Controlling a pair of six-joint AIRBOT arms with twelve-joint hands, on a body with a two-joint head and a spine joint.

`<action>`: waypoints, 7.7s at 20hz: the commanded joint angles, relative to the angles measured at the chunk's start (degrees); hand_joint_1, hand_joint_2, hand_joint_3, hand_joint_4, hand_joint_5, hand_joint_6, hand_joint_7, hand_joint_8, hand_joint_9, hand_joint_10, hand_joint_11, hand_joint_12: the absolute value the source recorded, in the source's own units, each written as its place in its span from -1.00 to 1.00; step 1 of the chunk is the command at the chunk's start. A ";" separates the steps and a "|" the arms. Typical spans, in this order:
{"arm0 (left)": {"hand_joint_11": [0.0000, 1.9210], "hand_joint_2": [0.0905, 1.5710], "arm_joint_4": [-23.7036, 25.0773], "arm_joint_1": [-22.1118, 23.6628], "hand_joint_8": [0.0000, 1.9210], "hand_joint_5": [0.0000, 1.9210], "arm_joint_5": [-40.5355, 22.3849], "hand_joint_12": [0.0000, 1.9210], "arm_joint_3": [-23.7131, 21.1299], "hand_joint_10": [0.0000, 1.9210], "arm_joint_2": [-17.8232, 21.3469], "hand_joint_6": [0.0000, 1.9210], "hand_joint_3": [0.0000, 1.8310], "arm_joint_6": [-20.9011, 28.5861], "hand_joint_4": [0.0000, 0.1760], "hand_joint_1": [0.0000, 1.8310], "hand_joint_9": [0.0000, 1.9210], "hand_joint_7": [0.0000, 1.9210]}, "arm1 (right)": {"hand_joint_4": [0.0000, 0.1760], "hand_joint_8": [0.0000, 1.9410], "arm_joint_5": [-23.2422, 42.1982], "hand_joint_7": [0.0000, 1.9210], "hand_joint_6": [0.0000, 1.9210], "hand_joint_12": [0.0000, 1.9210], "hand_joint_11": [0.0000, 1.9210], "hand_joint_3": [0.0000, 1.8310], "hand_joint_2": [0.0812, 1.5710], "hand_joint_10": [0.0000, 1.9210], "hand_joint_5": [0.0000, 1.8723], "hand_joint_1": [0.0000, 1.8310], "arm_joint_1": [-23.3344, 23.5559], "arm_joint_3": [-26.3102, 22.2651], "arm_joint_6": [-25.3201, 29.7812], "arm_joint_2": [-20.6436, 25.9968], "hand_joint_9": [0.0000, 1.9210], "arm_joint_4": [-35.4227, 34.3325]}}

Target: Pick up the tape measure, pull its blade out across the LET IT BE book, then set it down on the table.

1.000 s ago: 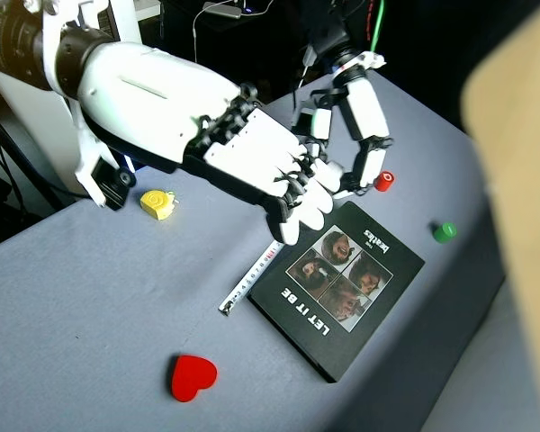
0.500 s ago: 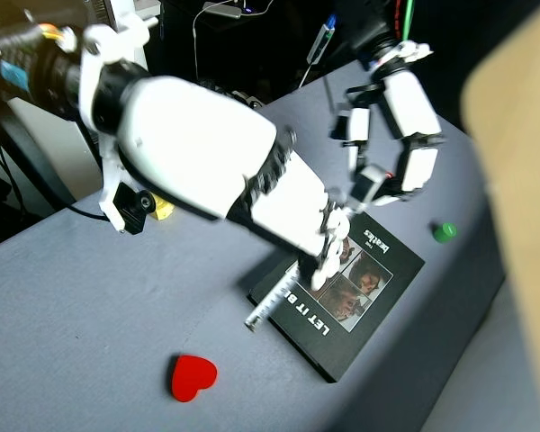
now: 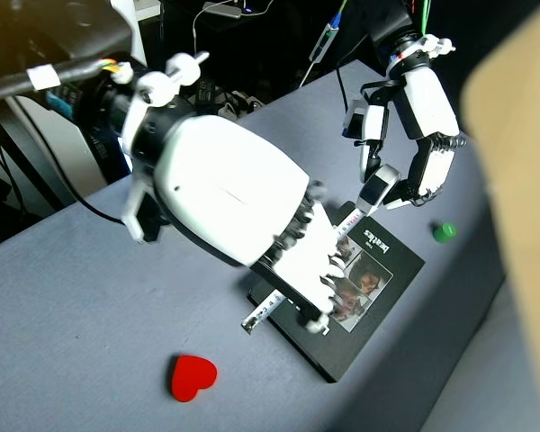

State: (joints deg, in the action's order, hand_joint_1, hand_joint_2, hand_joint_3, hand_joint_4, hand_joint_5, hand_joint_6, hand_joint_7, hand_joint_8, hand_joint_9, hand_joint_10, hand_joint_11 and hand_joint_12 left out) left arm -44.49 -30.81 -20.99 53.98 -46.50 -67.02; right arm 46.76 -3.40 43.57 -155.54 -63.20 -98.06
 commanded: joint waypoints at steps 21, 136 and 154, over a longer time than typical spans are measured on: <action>-0.26 0.46 -5.54 3.24 0.25 -0.17 -3.67 0.39 3.66 0.48 0.47 0.14 -1.00 0.11 -1.00 0.48 -0.18 -0.08 | -1.00 -0.99 3.34 -0.30 -0.98 0.15 -0.71 -1.00 0.39 -0.94 -0.28 0.23 -2.90 9.35 0.87 -8.90 -0.26 4.39; -0.24 0.46 -5.95 4.26 0.27 -0.16 -4.40 0.36 4.41 0.46 0.52 0.13 -1.00 -1.79 -1.00 0.48 -0.17 -0.10 | -1.00 0.19 -4.49 -0.03 0.30 0.46 -0.41 -1.00 0.49 -0.11 -0.20 0.30 -2.61 10.74 -3.42 2.94 -0.15 3.74; -0.23 0.46 -5.71 3.94 0.29 -0.14 -4.19 0.40 4.54 0.47 0.54 0.11 -1.00 -1.79 -1.00 0.48 -0.16 -0.12 | -0.85 0.23 -10.63 -0.07 0.26 0.46 -0.42 -1.00 0.49 -0.08 -0.14 0.29 -2.34 10.93 -8.12 10.68 -0.16 3.92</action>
State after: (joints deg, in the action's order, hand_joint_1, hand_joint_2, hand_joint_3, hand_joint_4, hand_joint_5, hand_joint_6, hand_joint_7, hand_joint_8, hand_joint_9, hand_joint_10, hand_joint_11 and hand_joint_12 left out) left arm -51.42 -27.27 -18.92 57.87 -46.52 -68.71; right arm 33.50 -6.61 54.02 -162.32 -53.52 -98.26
